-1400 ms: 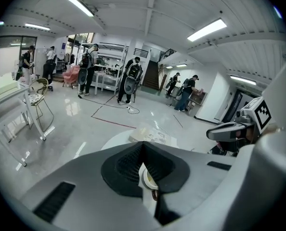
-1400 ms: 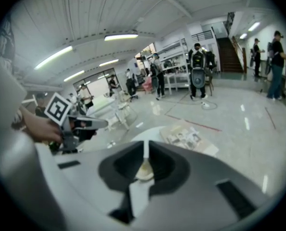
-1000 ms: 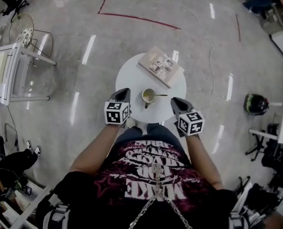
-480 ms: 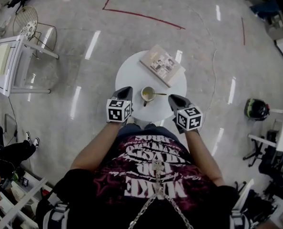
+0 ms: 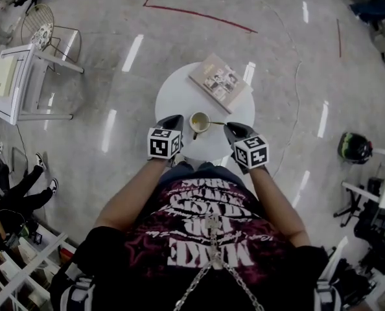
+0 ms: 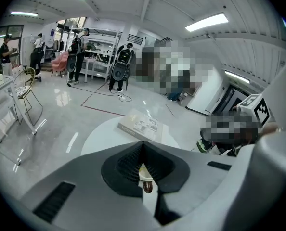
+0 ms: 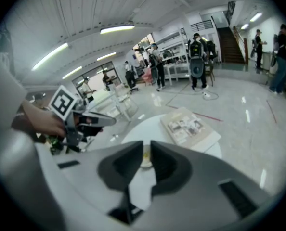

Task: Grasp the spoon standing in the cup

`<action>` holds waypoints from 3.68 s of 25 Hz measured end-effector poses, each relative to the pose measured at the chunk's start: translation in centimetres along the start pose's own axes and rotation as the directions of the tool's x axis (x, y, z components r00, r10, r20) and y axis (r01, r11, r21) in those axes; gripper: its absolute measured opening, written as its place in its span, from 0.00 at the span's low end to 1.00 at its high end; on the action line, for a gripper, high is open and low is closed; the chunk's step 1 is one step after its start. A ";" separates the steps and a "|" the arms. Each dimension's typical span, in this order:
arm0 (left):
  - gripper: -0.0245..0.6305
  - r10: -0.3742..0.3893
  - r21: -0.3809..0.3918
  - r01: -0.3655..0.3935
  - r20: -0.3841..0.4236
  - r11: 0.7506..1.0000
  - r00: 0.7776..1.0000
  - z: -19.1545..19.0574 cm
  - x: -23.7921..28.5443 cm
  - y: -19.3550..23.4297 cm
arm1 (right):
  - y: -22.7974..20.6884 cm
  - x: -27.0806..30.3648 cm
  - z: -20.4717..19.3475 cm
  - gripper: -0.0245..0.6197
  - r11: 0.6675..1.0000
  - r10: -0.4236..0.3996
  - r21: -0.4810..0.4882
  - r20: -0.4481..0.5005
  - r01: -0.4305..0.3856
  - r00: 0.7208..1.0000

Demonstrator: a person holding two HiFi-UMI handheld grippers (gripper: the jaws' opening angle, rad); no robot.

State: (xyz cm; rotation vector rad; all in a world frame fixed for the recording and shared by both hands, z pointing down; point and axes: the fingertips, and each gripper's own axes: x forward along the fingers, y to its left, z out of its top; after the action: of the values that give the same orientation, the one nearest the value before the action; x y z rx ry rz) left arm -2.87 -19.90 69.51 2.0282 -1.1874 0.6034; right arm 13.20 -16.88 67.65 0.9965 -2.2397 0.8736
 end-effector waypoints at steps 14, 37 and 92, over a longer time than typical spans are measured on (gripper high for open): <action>0.07 0.010 -0.011 -0.012 -0.103 1.000 0.995 -0.7 3.5 0.9 | -2.6 4.9 -4.2 0.22 0.998 0.011 0.058 -0.176 -0.001 0.984; 0.07 0.014 0.033 -0.009 -0.150 0.999 0.989 -3.0 3.2 0.2 | -4.2 8.7 -6.9 0.23 0.996 0.008 0.092 -0.235 0.014 0.972; 0.07 -0.090 0.137 0.069 0.154 0.988 0.984 6.7 -6.0 -4.6 | 4.2 -5.1 4.0 0.09 0.997 0.059 -0.049 0.092 -0.054 0.994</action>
State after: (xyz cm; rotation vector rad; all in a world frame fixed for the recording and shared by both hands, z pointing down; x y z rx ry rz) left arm -1.40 -20.15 59.49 2.2595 -1.1782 0.4984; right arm 12.11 -15.40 60.17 0.9751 -2.3658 0.8101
